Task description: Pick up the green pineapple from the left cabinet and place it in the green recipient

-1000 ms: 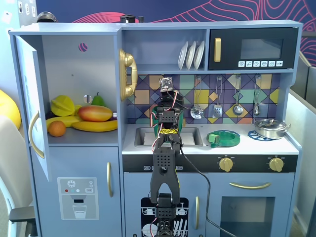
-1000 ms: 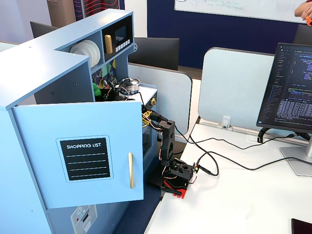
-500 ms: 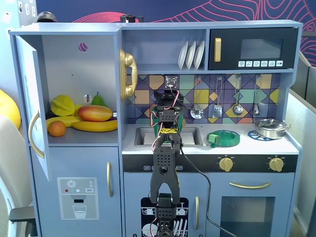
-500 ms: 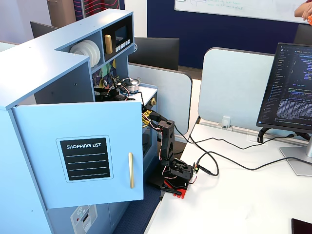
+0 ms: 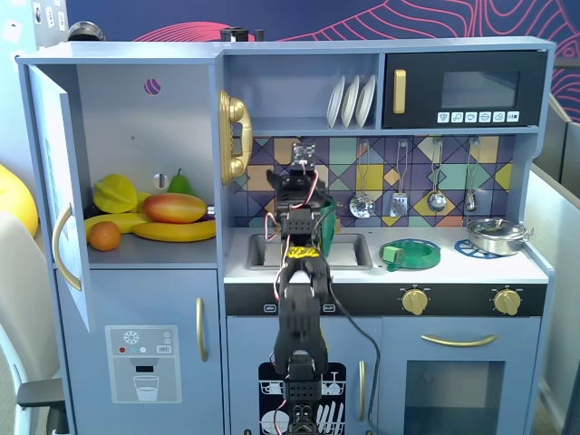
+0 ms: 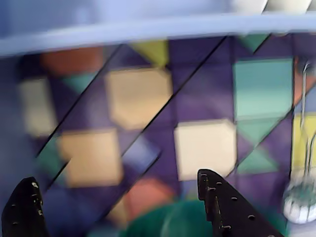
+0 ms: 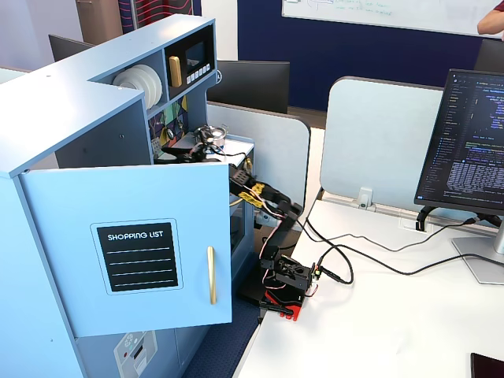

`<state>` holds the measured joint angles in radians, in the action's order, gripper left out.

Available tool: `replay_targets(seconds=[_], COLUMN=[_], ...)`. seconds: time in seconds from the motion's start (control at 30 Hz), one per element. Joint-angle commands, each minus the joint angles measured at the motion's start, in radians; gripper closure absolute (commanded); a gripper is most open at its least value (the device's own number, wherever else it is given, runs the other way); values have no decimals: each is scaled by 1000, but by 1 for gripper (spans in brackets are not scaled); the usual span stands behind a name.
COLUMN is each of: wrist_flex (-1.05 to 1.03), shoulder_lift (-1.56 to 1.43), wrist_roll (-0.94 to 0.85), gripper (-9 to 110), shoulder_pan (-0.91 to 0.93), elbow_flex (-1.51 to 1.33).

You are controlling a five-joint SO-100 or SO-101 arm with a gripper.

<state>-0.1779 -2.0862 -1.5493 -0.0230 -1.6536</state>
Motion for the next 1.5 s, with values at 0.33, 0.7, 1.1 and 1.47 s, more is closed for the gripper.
replay_targets(seconds=[0.33,0.7,1.1,1.47], wrist_flex=[-166,-540,-1023,-1292], shoulder_lift=[-790,-1089,-1091,-1091], wrist_roll=[-20,46,12,9], gripper=[62,57,62,62], shoulder_pan=[-63,-63,-64,-106], elbow_flex=[-888,-1310,-1344,-1344])
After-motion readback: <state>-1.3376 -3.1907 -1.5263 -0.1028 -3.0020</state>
